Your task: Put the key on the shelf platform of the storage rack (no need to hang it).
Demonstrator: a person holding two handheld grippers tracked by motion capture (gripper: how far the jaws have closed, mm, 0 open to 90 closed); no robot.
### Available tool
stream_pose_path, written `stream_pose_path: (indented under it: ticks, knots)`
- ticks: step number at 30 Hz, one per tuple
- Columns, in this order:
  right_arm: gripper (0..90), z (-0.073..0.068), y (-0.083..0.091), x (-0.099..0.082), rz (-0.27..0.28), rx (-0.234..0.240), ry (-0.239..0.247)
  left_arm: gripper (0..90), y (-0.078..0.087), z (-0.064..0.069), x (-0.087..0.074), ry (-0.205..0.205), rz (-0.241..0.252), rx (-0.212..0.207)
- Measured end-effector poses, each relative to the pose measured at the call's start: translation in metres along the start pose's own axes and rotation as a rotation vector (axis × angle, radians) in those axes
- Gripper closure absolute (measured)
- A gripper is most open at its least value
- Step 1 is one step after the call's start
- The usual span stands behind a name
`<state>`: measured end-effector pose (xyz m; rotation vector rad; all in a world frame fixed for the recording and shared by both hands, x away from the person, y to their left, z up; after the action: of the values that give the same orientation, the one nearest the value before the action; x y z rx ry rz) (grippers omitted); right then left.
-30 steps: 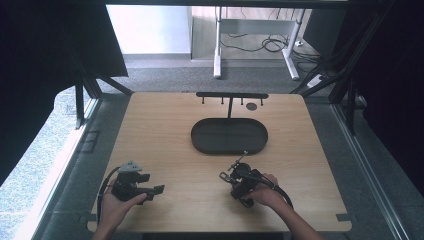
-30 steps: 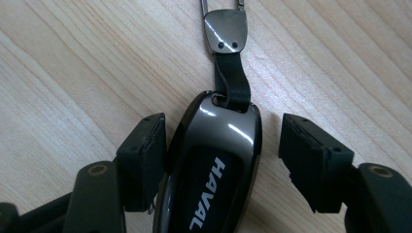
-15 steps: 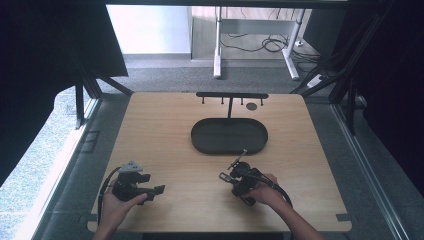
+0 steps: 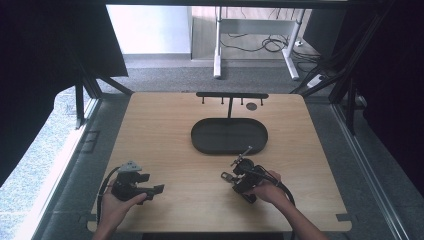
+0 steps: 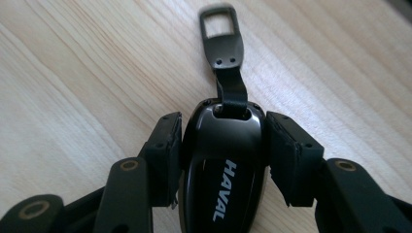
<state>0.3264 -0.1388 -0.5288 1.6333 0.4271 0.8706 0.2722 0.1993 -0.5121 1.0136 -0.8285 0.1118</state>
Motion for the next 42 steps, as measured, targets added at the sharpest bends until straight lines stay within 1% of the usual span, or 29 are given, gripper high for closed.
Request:
stream_pose_path:
  ticks: [7, 10, 19, 28, 32, 38, 42]
  knots:
    - [50.4, 0.002, 0.02, 0.007, 0.063, 0.01, -0.008, 23.9, 0.0, 0.0, 0.0, -0.003, 0.0, 0.001]
    - [50.5, 0.003, 0.028, 0.01, 0.093, 0.009, -0.001, 23.9, 0.0, -0.001, 0.0, -0.003, 0.0, 0.001]
    - [50.5, 0.008, 0.052, 0.016, 0.153, 0.006, -0.008, 23.9, 0.0, 0.0, 0.0, -0.005, 0.002, 0.001]
    - [50.6, 0.012, 0.065, 0.026, 0.179, -0.008, 0.002, 23.9, -0.001, 0.0, 0.0, -0.002, 0.001, -0.001]
    - [50.6, 0.016, 0.07, 0.033, 0.198, -0.016, -0.004, 23.9, -0.001, 0.0, 0.0, -0.005, 0.002, -0.001]
    - [50.6, 0.019, 0.073, 0.042, 0.21, -0.021, -0.003, 23.9, 0.0, 0.0, 0.0, -0.009, 0.0, -0.003]
    - [50.6, 0.022, 0.075, 0.049, 0.21, -0.029, -0.003, 23.9, 0.0, 0.0, 0.0, -0.005, 0.002, -0.003]
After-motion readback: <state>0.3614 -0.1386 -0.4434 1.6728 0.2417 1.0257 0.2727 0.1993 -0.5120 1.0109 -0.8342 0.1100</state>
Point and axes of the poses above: each handheld gripper's, and its own axes: y roughly backward along the jaws, x roughly out of its top, z roughly to its right, the point moved 4 cm from there along -y, roughly forward along the jaws, and after that the axes turned 1 degree about x, right-handed, at the moved point
